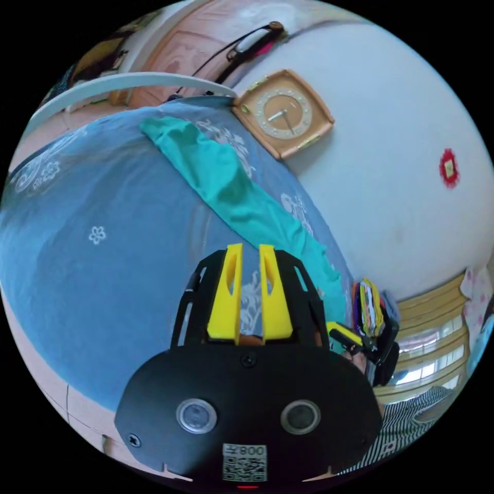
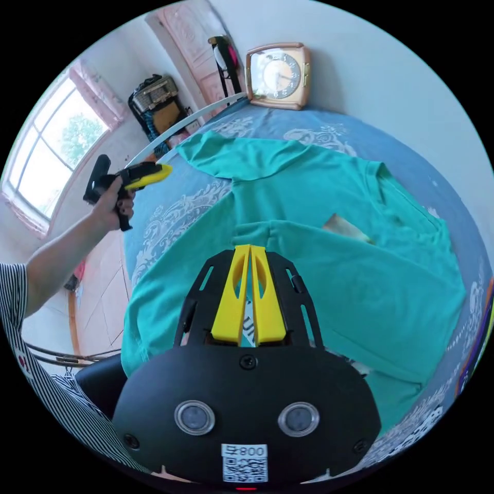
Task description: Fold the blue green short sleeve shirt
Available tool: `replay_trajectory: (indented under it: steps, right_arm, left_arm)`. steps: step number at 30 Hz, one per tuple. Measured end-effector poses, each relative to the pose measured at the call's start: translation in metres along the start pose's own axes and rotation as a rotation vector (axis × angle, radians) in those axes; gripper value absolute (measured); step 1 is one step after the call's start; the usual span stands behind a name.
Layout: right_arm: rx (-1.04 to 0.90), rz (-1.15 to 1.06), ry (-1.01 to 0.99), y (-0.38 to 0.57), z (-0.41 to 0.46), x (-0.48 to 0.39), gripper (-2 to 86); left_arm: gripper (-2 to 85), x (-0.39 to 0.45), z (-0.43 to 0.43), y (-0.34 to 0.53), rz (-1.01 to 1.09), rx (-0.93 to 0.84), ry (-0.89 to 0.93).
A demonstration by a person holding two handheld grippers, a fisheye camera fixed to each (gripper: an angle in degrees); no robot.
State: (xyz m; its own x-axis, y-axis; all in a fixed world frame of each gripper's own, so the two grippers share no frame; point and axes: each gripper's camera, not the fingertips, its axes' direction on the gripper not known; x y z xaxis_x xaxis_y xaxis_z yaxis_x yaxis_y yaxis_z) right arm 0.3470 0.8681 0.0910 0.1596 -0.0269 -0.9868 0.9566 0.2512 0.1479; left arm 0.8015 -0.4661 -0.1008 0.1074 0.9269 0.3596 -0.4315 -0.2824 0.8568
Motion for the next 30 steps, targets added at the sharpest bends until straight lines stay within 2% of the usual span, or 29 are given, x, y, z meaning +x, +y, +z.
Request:
replay_trajectory:
  steps: [5, 11, 16, 24, 27, 30]
  right_arm:
    - [-0.11, 0.019, -0.009, -0.045, 0.052, -0.016, 0.2]
    - [-0.089, 0.045, -0.007, -0.074, 0.062, -0.029, 0.3]
    - [-0.08, 0.038, 0.026, -0.092, 0.073, -0.042, 0.3]
    - [-0.06, 0.059, 0.04, -0.107, 0.095, -0.043, 0.3]
    - [-0.049, 0.069, 0.032, -0.107, 0.105, -0.036, 0.3]
    - [-0.055, 0.09, -0.005, -0.108, 0.115, -0.022, 0.6]
  left_arm:
    - [8.1, -0.114, -0.069, -0.11, -0.254, 0.122, 0.062]
    - [8.6, -0.159, -0.105, -0.2, -0.335, 0.188, 0.061]
    - [8.0, -0.154, -0.108, -0.253, -0.323, 0.172, -0.022]
    - [3.5, -0.13, -0.108, -0.278, -0.349, 0.17, 0.009]
    - [2.8, -0.086, -0.116, -0.274, -0.279, 0.224, 0.051]
    - [2.5, -0.01, -0.117, -0.275, -0.125, 0.22, 0.115]
